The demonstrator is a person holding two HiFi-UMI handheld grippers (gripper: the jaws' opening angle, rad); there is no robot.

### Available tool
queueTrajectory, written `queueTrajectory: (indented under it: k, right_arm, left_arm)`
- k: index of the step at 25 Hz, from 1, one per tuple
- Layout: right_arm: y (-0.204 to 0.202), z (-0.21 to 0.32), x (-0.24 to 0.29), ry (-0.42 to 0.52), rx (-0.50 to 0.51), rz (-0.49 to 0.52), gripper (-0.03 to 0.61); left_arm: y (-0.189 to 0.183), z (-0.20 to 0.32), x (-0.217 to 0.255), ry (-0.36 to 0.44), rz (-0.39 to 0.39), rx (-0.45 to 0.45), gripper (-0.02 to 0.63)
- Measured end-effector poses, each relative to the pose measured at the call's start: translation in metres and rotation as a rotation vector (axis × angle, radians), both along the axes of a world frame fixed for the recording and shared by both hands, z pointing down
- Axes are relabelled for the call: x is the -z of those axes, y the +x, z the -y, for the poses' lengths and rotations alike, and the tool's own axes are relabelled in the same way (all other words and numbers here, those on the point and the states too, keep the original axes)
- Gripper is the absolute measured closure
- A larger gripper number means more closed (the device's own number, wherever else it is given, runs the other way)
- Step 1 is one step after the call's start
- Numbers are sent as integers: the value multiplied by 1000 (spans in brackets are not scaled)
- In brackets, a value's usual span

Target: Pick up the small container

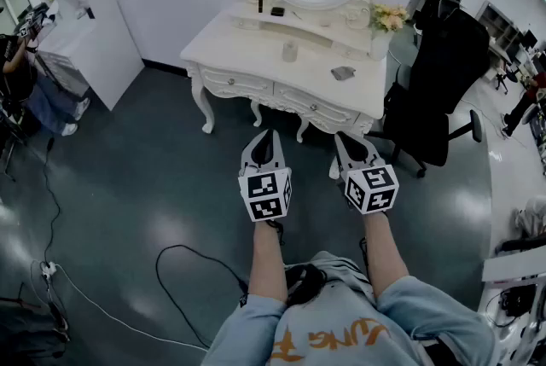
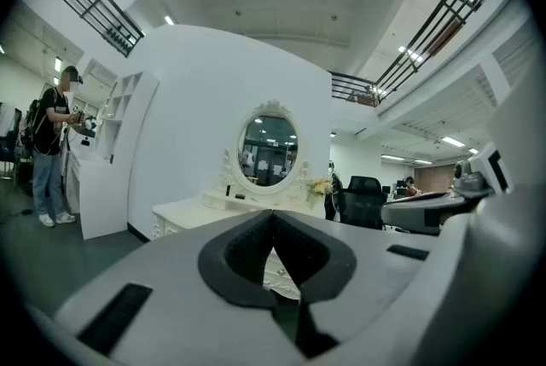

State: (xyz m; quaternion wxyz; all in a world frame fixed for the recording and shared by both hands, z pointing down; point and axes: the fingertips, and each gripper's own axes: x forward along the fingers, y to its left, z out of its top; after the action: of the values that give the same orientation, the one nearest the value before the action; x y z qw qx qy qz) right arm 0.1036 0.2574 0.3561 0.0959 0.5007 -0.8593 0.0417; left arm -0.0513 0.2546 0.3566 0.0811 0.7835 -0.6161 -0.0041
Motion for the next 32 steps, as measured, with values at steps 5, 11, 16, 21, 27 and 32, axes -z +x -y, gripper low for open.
queueTrajectory:
  k: [5, 11, 16, 21, 27, 32]
  right_arm:
    - [-7, 5, 2, 23, 13, 10, 549]
    - [-21, 13, 0, 15, 26, 26, 549]
    - [-26, 18, 0, 2, 21, 21, 549]
    - [-41, 21, 6, 10, 37, 9, 549]
    - [-49, 30, 9, 20, 47, -20, 549]
    - [-55, 45, 20, 44, 69, -51, 549]
  left_arm:
    - [-2, 6, -1, -1, 7, -14, 592]
    - [-18, 12, 0, -3, 0, -6, 592]
    - [-25, 10, -3, -17, -18, -15, 592]
    - [-43, 10, -5, -32, -44, 2, 592]
    - [-59, 16, -5, -30, -74, 20, 592]
    - [-70, 32, 4, 4, -82, 49, 592]
